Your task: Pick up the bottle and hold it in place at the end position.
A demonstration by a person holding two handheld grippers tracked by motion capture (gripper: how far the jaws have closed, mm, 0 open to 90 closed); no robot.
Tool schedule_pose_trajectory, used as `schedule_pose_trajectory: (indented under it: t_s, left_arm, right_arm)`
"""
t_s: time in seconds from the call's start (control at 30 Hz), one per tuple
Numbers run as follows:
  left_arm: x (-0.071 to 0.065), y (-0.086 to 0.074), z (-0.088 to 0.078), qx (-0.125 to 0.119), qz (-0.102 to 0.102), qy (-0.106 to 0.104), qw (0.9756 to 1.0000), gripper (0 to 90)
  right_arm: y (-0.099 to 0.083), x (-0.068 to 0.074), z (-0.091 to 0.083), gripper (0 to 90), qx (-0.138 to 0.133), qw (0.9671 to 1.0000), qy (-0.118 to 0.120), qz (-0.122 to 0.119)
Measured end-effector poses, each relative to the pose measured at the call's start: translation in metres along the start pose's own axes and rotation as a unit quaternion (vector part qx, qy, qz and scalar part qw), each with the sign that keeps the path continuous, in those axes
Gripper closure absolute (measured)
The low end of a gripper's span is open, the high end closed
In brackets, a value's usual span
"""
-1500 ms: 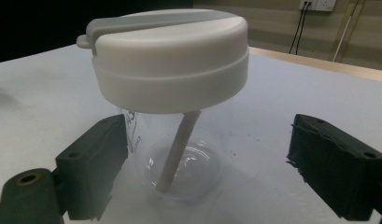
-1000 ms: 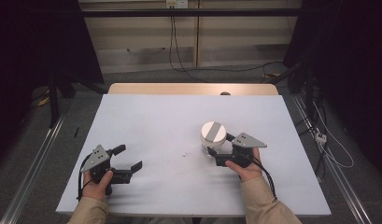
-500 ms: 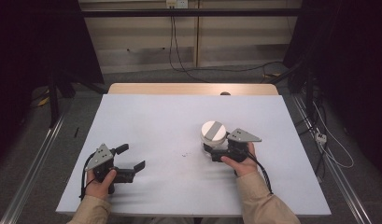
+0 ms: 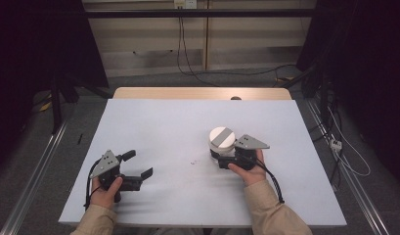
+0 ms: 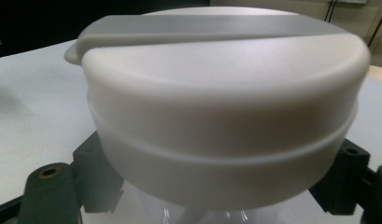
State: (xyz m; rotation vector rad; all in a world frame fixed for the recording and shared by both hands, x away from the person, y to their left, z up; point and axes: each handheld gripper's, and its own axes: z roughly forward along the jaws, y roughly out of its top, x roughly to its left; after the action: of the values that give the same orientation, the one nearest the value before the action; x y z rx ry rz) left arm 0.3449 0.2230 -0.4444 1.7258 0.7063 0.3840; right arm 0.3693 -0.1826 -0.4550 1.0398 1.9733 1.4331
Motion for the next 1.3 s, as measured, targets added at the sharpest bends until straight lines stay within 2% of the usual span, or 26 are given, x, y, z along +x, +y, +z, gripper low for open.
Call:
schedule_pose_trajectory:
  t_s: [0.13, 0.27, 0.5, 0.77, 1.3]
  left_arm:
    - [0.000, 0.000, 0.001, -0.003, -0.001, 0.001, 1.0000, 3.5]
    - [0.000, 0.001, 0.001, -0.003, 0.002, 0.001, 1.0000, 3.5]
    - [-0.001, 0.000, 0.000, -0.002, 0.003, 0.000, 1.0000, 3.5]
    - [-0.001, 0.000, 0.001, -0.002, 0.004, 0.000, 1.0000, 3.6]
    - [-0.002, 0.000, 0.004, 0.001, 0.003, -0.002, 1.0000, 3.5]
  right_arm:
    - [0.002, 0.001, 0.001, 18.3, -0.003, 1.0000, -0.002, 0.000]
    - [0.008, 0.003, 0.004, 18.4, -0.011, 0.9999, 0.000, -0.010]
    - [0.018, 0.005, 0.015, 18.4, -0.020, 0.9998, -0.001, -0.007]
    - [0.021, 0.006, 0.027, 18.4, -0.013, 0.9999, 0.003, -0.001]
    - [0.026, 0.016, 0.042, 18.4, -0.010, 0.9998, 0.011, -0.013]
